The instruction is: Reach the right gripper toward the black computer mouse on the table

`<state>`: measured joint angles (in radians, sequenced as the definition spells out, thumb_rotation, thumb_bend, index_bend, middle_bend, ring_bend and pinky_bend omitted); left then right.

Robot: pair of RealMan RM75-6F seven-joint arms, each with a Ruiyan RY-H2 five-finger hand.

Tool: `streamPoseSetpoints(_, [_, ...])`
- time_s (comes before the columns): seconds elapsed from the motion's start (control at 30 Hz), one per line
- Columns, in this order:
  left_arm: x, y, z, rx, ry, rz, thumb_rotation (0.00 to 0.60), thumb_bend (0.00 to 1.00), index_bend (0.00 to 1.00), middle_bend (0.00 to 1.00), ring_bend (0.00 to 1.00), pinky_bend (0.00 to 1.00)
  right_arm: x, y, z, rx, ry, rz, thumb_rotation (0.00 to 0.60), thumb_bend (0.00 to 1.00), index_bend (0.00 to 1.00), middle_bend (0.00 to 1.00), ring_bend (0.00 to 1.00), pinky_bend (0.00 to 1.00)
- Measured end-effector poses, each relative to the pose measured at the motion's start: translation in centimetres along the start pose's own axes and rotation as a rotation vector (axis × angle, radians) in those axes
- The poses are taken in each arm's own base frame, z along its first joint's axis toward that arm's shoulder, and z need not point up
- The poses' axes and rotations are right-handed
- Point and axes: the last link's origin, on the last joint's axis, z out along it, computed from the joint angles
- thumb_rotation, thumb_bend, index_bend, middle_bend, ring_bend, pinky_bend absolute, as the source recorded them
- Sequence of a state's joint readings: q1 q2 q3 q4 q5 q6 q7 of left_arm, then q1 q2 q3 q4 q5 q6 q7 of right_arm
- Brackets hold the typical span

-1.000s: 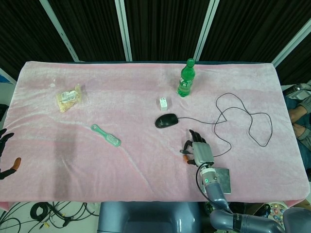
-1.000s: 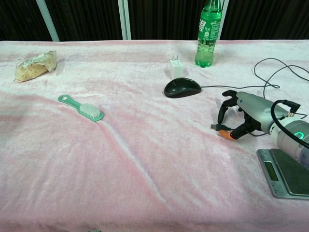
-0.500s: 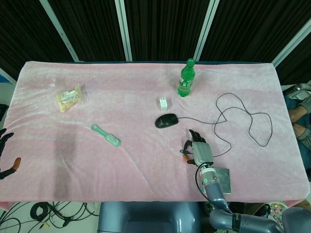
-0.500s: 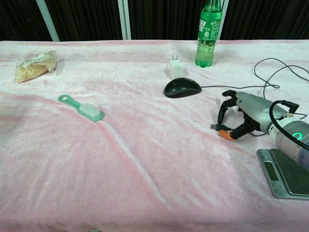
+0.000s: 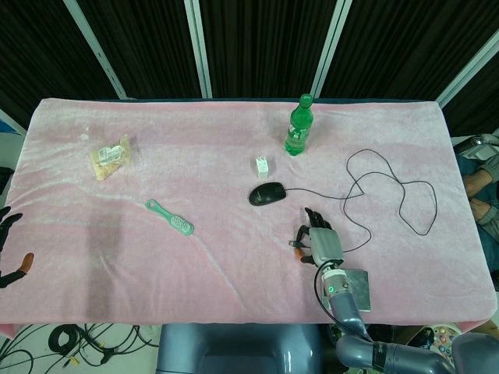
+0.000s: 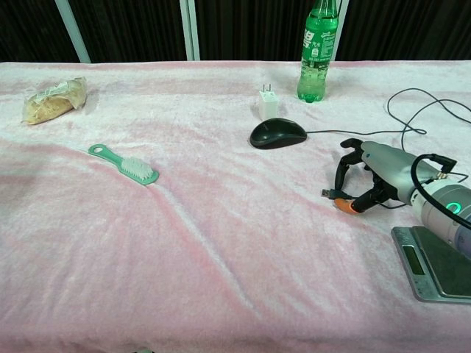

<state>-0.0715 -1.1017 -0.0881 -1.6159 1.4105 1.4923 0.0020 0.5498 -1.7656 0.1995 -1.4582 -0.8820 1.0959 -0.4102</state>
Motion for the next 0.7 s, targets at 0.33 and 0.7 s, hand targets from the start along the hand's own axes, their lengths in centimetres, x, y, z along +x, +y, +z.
streamPoseSetpoints(0.33, [0.0, 0.0, 0.0, 0.002, -0.001, -0.002, 0.6, 0.34, 0.16, 0.06, 0.0, 0.0, 0.4, -0.1, 0.2, 0.011, 0.009, 0.027, 0.6, 0.34, 0.59, 0.04, 0.04, 0.16])
streamPoseSetpoints(0.7, [0.0, 0.0, 0.0, 0.0, -0.002, -0.005, 0.6, 0.34, 0.16, 0.06, 0.0, 0.0, 4.2, -1.1, 0.2, 0.089, 0.051, 0.047, 0.6, 0.35, 0.59, 0.04, 0.04, 0.16])
